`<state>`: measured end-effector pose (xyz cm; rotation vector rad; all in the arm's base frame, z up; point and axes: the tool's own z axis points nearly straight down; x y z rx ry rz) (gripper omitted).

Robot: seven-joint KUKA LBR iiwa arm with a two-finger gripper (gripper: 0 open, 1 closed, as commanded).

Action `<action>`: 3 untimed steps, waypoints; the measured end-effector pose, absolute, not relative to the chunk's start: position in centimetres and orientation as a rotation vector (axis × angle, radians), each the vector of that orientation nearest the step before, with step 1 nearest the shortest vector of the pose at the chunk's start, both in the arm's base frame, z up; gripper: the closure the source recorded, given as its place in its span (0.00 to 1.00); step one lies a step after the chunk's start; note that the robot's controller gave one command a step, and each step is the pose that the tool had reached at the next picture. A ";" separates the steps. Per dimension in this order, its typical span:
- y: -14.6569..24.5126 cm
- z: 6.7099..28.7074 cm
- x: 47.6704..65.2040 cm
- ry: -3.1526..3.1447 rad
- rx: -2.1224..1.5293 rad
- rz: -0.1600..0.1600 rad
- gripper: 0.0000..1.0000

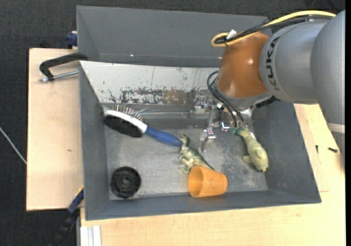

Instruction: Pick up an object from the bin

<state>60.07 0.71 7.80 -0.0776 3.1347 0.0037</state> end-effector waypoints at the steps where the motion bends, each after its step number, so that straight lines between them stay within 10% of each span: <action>1: 7.4 7.5 58.9 3.127 -0.033 0.001 0.00; 2: 14.1 7.4 55.4 3.114 -0.306 0.003 0.00; 3: 8.1 13.8 50.3 3.008 -0.897 -0.003 0.00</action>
Offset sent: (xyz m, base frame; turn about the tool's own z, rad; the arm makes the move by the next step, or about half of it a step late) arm -0.0164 0.0644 -0.0080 0.0306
